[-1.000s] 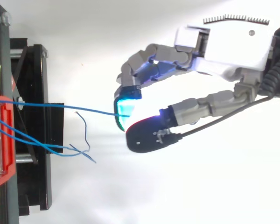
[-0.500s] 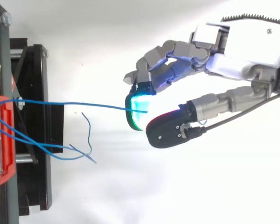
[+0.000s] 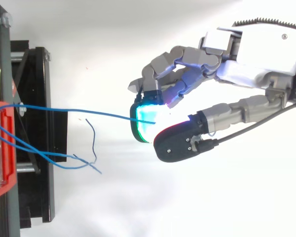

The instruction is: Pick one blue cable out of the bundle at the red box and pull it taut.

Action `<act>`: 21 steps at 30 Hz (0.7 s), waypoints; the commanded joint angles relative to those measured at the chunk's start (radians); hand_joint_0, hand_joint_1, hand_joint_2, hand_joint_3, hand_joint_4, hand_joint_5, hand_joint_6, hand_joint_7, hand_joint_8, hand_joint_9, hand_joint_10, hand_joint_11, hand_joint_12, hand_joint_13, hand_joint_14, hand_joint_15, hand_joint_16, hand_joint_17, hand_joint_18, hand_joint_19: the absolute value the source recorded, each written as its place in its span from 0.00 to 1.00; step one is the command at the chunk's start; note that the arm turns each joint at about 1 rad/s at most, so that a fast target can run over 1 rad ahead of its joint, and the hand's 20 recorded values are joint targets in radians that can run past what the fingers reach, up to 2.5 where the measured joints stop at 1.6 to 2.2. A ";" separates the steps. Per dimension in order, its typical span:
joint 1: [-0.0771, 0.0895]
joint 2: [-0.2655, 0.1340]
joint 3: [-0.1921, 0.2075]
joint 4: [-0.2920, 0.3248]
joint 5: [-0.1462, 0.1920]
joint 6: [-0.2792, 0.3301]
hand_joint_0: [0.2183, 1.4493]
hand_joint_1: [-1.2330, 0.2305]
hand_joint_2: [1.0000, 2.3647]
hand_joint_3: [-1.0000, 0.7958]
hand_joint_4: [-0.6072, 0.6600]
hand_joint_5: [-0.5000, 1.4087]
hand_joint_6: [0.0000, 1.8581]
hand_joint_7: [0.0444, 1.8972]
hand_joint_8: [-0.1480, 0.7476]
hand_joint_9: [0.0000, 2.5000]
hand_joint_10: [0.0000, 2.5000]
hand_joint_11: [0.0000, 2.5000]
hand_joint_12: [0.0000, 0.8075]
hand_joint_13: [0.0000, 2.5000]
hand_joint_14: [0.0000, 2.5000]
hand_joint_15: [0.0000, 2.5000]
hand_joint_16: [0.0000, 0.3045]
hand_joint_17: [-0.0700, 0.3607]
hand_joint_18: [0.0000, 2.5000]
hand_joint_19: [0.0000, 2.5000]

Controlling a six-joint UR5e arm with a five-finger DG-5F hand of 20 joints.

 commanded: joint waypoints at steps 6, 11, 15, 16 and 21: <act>0.000 0.000 0.000 0.000 0.000 -0.002 0.31 0.31 0.02 0.51 0.46 0.18 0.47 0.61 0.54 0.37 0.01 0.43 0.50 0.15 0.00 0.03 0.18 0.45 0.15 0.04; 0.000 0.000 0.000 0.000 0.000 -0.002 0.31 0.31 0.02 0.51 0.46 0.18 0.47 0.61 0.54 0.36 0.01 0.42 0.50 0.15 0.00 0.02 0.18 0.45 0.15 0.04; 0.000 0.000 0.000 0.000 0.000 -0.002 0.31 0.31 0.02 0.51 0.47 0.18 0.47 0.61 0.54 0.36 0.01 0.41 0.50 0.15 0.00 0.03 0.18 0.45 0.15 0.04; 0.000 0.000 0.000 0.000 0.000 -0.002 0.31 0.31 0.02 0.51 0.46 0.18 0.47 0.61 0.54 0.36 0.01 0.41 0.50 0.15 0.00 0.02 0.18 0.45 0.15 0.04; 0.000 0.000 0.000 0.000 0.000 -0.002 0.31 0.31 0.02 0.51 0.46 0.18 0.47 0.61 0.54 0.35 0.01 0.40 0.50 0.15 0.00 0.02 0.18 0.45 0.15 0.04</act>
